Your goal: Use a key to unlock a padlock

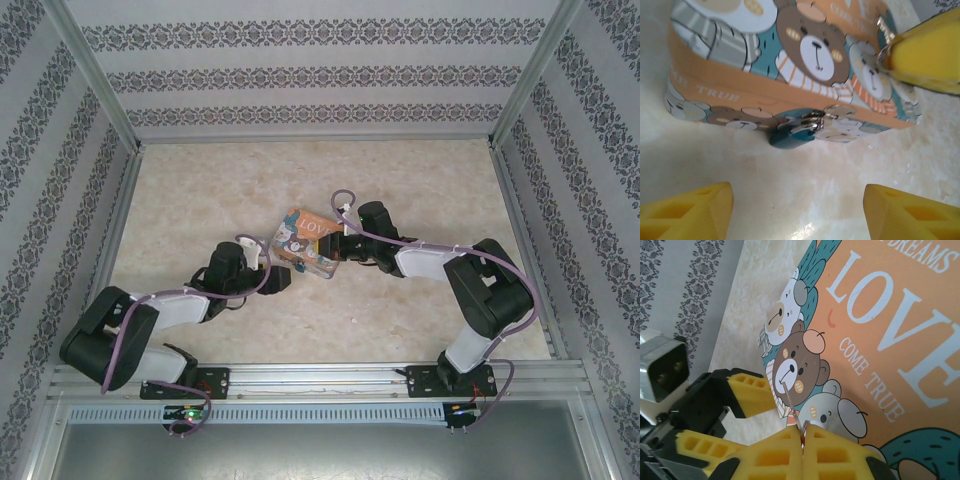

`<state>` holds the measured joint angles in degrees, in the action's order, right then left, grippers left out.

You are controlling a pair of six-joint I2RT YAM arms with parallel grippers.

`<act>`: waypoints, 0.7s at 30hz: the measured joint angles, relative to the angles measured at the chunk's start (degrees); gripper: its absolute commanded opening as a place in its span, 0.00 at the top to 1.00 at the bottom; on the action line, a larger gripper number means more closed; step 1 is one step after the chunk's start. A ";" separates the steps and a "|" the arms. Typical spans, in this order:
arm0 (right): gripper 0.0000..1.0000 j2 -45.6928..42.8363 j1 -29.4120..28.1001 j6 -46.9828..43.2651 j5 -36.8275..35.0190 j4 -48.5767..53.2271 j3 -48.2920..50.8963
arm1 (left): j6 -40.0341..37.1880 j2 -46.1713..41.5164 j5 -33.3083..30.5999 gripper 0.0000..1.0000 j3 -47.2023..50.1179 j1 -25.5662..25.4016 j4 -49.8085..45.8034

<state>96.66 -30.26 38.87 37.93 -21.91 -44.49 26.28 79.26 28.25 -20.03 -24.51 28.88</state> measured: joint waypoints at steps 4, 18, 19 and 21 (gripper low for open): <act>1.00 0.00 0.00 -0.02 0.00 0.00 0.00 | -0.76 2.91 -0.04 0.35 -0.92 -0.92 1.09; 1.00 0.07 0.00 -0.02 0.00 0.00 -0.02 | -3.74 10.60 -1.75 0.36 -3.61 -3.52 6.73; 1.00 0.07 0.00 -0.02 0.00 0.00 -0.02 | -3.85 10.95 -1.77 0.36 -3.91 -3.65 6.88; 1.00 0.11 0.00 -0.02 0.02 -0.02 -0.02 | -4.04 11.89 -1.95 0.36 -4.66 -4.07 7.23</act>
<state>96.77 -30.26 38.85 37.95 -21.93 -44.51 22.24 91.15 26.30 -24.69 -28.58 36.12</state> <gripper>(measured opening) 0.042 0.640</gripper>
